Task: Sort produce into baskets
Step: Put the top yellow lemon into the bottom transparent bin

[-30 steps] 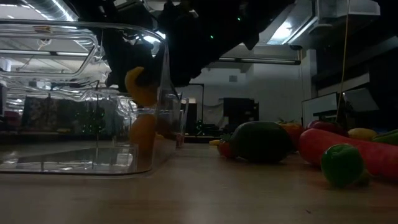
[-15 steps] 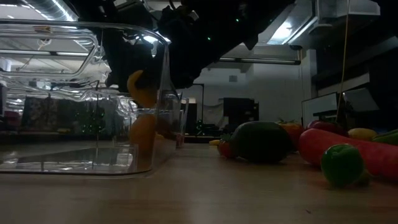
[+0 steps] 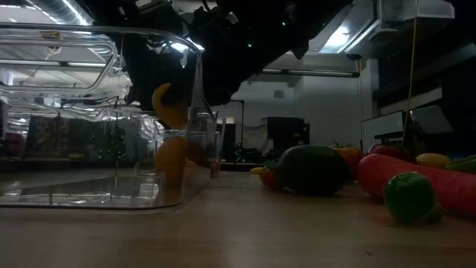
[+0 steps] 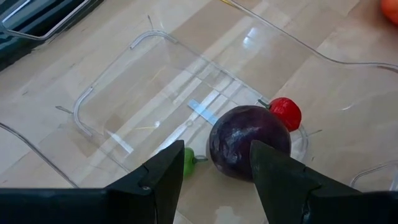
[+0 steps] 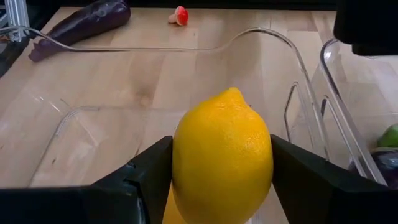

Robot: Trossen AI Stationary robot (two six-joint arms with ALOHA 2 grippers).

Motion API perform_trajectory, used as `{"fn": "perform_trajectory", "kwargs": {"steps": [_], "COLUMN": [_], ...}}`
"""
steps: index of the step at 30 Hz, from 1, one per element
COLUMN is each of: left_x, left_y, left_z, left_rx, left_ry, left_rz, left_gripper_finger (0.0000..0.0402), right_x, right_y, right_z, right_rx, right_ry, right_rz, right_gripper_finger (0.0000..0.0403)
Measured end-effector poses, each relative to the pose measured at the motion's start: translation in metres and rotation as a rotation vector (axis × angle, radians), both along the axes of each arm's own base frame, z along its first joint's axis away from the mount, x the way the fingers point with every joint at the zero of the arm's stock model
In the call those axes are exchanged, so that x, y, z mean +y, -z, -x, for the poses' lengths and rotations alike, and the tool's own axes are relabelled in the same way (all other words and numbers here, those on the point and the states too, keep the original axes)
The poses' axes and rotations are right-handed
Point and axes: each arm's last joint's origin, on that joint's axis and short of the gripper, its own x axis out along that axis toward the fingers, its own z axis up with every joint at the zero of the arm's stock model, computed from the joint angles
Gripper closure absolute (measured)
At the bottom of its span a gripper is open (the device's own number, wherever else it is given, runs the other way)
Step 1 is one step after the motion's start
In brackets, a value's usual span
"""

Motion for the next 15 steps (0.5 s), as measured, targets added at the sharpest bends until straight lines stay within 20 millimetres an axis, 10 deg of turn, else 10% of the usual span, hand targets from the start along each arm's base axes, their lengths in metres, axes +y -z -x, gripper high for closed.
{"fn": "perform_trajectory", "kwargs": {"steps": [15], "left_x": [0.0000], "left_y": [0.0000], "left_z": [0.0000], "left_rx": [-0.002], "left_ry": [-0.004], "left_rz": [0.002], "left_gripper_finger": [0.0222], "right_x": [0.0008], "right_y": [0.0004], "right_z": [0.0007], "right_rx": [0.014], "right_ry": [-0.018], "right_rz": [-0.040], "right_gripper_finger": [0.0164]}}
